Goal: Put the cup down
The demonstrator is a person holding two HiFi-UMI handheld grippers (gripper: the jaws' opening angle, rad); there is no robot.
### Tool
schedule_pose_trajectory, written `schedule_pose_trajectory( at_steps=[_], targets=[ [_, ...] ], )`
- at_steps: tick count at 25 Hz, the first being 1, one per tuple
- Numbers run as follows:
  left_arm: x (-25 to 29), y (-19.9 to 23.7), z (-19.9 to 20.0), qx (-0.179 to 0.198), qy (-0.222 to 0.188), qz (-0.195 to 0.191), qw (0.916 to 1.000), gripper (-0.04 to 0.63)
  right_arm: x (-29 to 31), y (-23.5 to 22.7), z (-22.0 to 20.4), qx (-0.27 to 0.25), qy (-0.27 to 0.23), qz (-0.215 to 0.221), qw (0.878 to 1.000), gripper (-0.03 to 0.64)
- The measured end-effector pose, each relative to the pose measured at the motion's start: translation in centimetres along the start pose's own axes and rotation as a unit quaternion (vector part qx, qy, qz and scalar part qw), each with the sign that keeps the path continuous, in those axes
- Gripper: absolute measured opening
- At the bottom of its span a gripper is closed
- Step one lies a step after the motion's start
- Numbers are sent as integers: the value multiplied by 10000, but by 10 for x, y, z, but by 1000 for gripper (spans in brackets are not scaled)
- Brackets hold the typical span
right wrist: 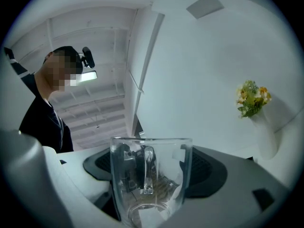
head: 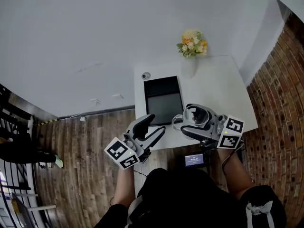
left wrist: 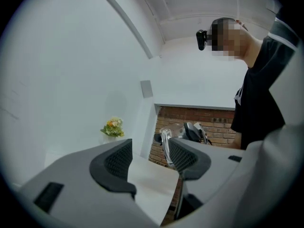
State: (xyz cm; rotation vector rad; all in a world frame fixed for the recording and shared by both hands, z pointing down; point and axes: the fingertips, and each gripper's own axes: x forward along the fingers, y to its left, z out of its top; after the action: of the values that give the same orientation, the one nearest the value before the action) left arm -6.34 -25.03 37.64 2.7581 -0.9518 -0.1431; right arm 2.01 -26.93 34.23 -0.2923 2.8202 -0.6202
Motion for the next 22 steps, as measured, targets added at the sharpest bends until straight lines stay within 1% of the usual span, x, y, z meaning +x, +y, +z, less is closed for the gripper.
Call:
schedule_pose_trajectory(
  at_steps=[5, 9, 12, 18, 22],
  targets=[
    [2, 7, -8, -121, 102, -63, 9999, 241, 9, -7, -4, 86, 35, 26, 10000, 410],
    [-2, 8, -11, -130, 170, -220, 9995, 241, 16, -11, -8, 150, -14, -131, 9998, 410],
    [-7, 12, -12, -141, 223, -271, 9993, 241, 23, -7, -9, 113, -46, -172, 9998, 410],
    [-10, 15, -5, -134, 172, -446, 9988, 241, 32, -3, -6, 75, -86, -253, 9996, 410],
    [-13, 20, -2, -101, 163, -465, 9987, 241, 36, -2, -4, 38, -132, -287, 9995, 410]
  ],
)
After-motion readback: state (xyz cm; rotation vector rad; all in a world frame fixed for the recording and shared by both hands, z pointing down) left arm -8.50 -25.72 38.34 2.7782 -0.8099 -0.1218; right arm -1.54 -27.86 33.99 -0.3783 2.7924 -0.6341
